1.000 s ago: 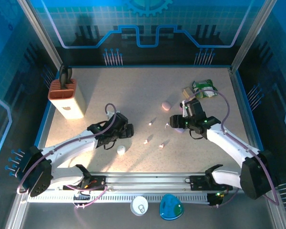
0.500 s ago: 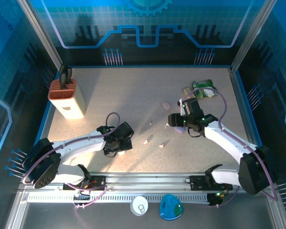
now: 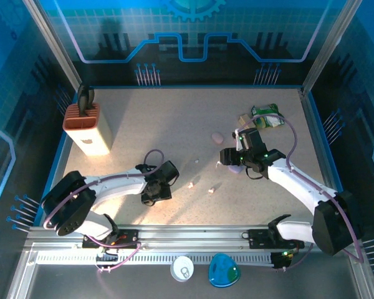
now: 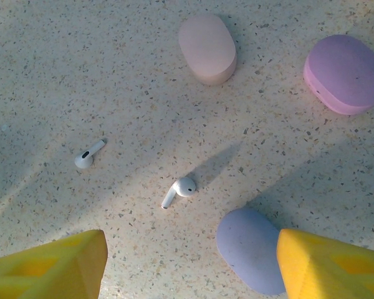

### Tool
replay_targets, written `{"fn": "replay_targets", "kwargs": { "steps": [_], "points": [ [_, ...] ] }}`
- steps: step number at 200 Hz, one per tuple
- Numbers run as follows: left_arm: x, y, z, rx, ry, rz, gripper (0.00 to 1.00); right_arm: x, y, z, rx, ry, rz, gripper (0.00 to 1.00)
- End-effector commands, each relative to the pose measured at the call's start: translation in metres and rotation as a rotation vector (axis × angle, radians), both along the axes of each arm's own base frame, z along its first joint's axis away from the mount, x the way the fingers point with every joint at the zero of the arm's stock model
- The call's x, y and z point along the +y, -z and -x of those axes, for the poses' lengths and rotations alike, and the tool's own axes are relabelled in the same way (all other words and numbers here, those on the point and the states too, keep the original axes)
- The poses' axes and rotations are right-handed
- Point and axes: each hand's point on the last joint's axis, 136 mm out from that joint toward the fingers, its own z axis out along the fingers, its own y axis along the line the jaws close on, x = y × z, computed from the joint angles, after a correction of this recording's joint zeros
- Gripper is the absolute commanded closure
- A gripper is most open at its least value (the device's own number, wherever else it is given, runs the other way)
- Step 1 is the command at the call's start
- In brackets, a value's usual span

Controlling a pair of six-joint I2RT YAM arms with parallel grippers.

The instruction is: Insert wireless bluetooth earbuds into charging case

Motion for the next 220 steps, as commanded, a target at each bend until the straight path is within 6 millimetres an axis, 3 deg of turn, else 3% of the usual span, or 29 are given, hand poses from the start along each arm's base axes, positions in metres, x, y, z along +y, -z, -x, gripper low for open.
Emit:
{"fn": "replay_targets", "kwargs": {
  "steps": [1,60,101,123,168,191,220],
  "points": [
    [-0.01,0.001,0.001,0.015,0.029,0.025,0.42,0.003,-0.005,0.002,-0.017,-0.014,-0.004,0.27],
    [-0.006,-0.005,-0.006,-0.022,0.078,-0.012,0.48,0.008,-0.015,0.006,-0.034,-0.029,-0.043,0.28],
    [-0.022,-0.029,-0.022,-0.152,0.175,0.081,0.48,0.011,-0.027,0.01,-0.061,-0.047,-0.09,0.28],
    [-0.049,-0.052,-0.037,-0.285,0.363,0.183,0.47,0.016,-0.033,0.012,-0.056,-0.072,-0.143,0.28],
    [-0.091,-0.103,-0.075,-0.587,0.735,0.189,0.5,0.022,-0.05,0.02,-0.046,-0.118,-0.248,0.28],
    [-0.12,-0.12,-0.081,-0.748,0.96,0.231,0.51,0.028,-0.06,0.026,-0.043,-0.16,-0.294,0.28],
    [-0.146,-0.141,-0.085,-0.974,1.143,0.256,0.51,0.028,-0.058,0.031,-0.009,-0.176,-0.318,0.28]
  ]
}}
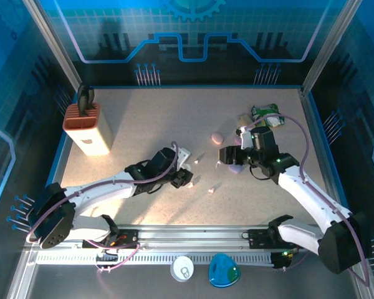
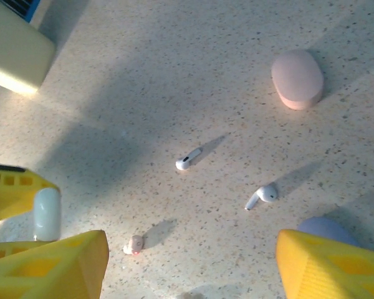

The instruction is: Insert wireless bluetooth earbuds into charging case

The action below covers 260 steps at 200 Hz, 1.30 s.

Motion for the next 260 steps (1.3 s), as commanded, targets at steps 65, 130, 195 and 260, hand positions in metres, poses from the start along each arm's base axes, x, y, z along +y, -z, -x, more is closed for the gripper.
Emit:
{"fn": "replay_targets", "kwargs": {
  "steps": [65,130,195,260],
  "points": [
    [-0.065,-0.056,-0.015,-0.58,0.458,0.014,0.5,0.035,-0.008,0.03,0.117,-0.224,-0.179,0.29],
    [-0.076,-0.058,-0.02,-0.622,0.52,-0.026,0.5,0.051,-0.01,0.035,0.133,-0.283,-0.249,0.31],
    [-0.08,-0.059,-0.015,-0.607,0.549,0.0,0.5,0.066,0.004,0.026,0.176,-0.284,-0.216,0.42],
    [-0.082,-0.056,-0.008,-0.598,0.577,0.007,0.5,0.067,0.016,0.018,0.183,-0.252,-0.17,0.6]
  ]
}}
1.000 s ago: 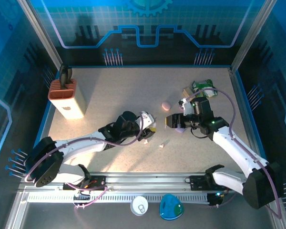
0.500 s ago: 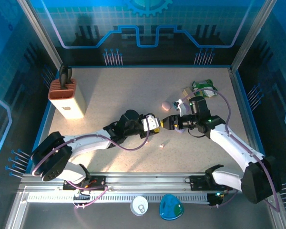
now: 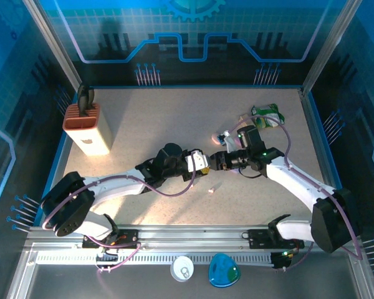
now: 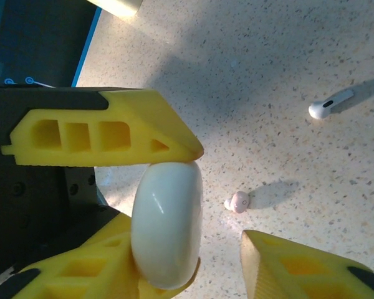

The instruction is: Insert wireless bluetooth earbuds into charging case

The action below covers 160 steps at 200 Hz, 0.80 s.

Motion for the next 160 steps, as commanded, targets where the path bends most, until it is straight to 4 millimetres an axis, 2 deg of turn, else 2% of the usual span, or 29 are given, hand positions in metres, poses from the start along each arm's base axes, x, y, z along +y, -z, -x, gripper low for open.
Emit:
{"fn": "replay_targets", "kwargs": {
  "steps": [1,24,47,69,80,104,123,160],
  "points": [
    [-0.017,-0.022,0.009,-0.041,0.085,0.051,0.5,-0.002,0.0,-0.014,-0.037,0.04,0.036,0.61],
    [-0.017,-0.023,0.01,-0.042,0.083,0.063,0.49,-0.002,-0.001,-0.014,-0.052,0.037,0.037,0.75],
    [-0.017,-0.031,0.009,-0.029,0.059,0.122,0.48,-0.002,-0.011,-0.012,-0.113,0.027,0.017,0.78],
    [-0.017,-0.042,0.012,0.008,0.047,0.191,0.36,-0.005,-0.023,-0.013,-0.202,0.029,-0.009,0.82],
    [-0.016,-0.048,0.013,0.03,0.039,0.237,0.26,-0.008,-0.029,-0.013,-0.241,0.035,-0.018,0.84],
    [-0.012,-0.071,0.02,0.09,0.043,0.372,0.11,-0.015,-0.048,-0.012,-0.328,0.054,-0.059,0.88],
    [-0.005,-0.09,0.029,0.165,0.075,0.504,0.03,-0.021,-0.068,-0.01,-0.421,0.067,-0.117,0.89],
    [0.003,-0.118,0.051,0.312,0.207,0.671,0.01,-0.023,-0.107,0.008,-0.581,0.013,-0.258,0.89]
  ]
}}
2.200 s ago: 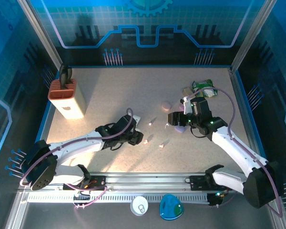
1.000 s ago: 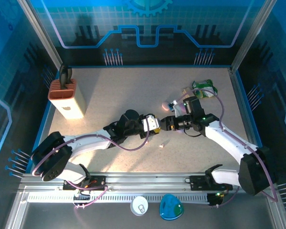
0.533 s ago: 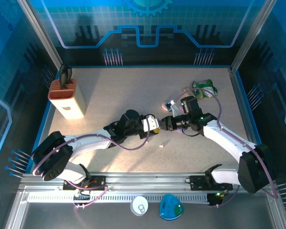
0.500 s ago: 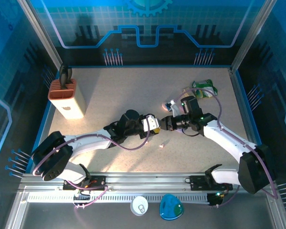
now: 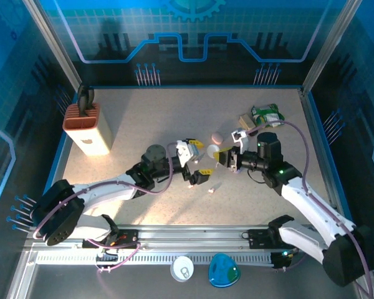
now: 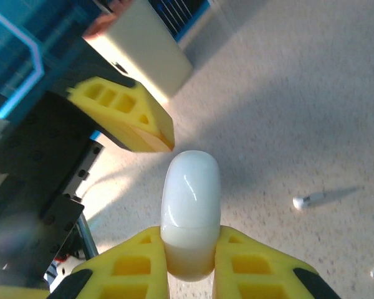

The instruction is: Insert wireless bluetooth earbuds into charging case

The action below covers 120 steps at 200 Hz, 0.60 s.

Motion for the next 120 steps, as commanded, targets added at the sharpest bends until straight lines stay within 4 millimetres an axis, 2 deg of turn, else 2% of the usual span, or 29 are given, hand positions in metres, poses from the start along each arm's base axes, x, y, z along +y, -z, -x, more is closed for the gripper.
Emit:
{"fn": "replay_targets", "kwargs": {
  "steps": [1,21,54,80,120],
  "points": [
    [0.003,-0.04,0.027,0.074,0.154,0.187,0.01,0.002,-0.039,0.009,-0.174,-0.065,-0.1,0.89],
    [0.005,-0.047,0.039,0.107,0.216,0.223,0.03,0.004,-0.062,0.023,-0.279,-0.12,-0.176,0.89],
    [0.006,-0.059,0.059,0.087,0.332,0.267,0.19,0.009,-0.087,0.045,-0.389,-0.231,-0.28,0.89],
    [0.004,-0.068,0.064,0.088,0.375,0.29,0.31,0.014,-0.095,0.056,-0.424,-0.303,-0.311,0.9],
    [0.003,-0.078,0.063,0.07,0.389,0.323,0.38,0.021,-0.094,0.064,-0.437,-0.356,-0.284,0.89]
  ]
}}
